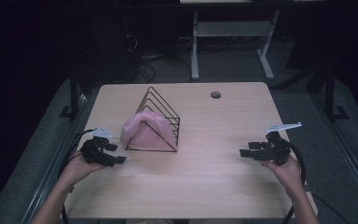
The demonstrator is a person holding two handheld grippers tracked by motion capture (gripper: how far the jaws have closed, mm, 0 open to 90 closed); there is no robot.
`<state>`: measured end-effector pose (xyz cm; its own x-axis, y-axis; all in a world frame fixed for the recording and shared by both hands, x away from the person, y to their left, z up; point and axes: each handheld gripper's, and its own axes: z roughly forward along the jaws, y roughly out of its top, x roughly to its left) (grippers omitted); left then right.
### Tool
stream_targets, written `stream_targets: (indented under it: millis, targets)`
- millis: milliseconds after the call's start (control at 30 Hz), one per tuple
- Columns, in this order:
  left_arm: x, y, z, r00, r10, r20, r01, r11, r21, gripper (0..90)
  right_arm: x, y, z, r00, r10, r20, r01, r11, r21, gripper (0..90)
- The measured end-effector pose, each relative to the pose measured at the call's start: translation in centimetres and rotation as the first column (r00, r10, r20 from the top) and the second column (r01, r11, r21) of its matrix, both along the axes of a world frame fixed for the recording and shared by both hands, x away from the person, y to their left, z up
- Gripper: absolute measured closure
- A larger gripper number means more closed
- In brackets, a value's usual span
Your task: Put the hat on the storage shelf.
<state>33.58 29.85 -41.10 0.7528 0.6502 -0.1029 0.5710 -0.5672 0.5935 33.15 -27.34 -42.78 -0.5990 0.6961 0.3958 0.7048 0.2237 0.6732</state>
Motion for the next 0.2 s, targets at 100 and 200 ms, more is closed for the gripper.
stream_targets:
  millis: [100,200]
  targets:
    - [-0.8,-0.2,-0.2,0.9996,0.02,0.021,-0.019,0.9997,-0.012,30.0,-1.2,0.1,0.0,0.9999,0.006,0.015,-0.006,1.0,-0.017,29.8]
    - [-1.4,-0.5,-0.3,0.9978,0.047,0.048,-0.046,0.9987,-0.024,30.1,-2.1,0.4,0.0,0.9993,0.013,0.035,-0.011,0.999,-0.04,29.0]
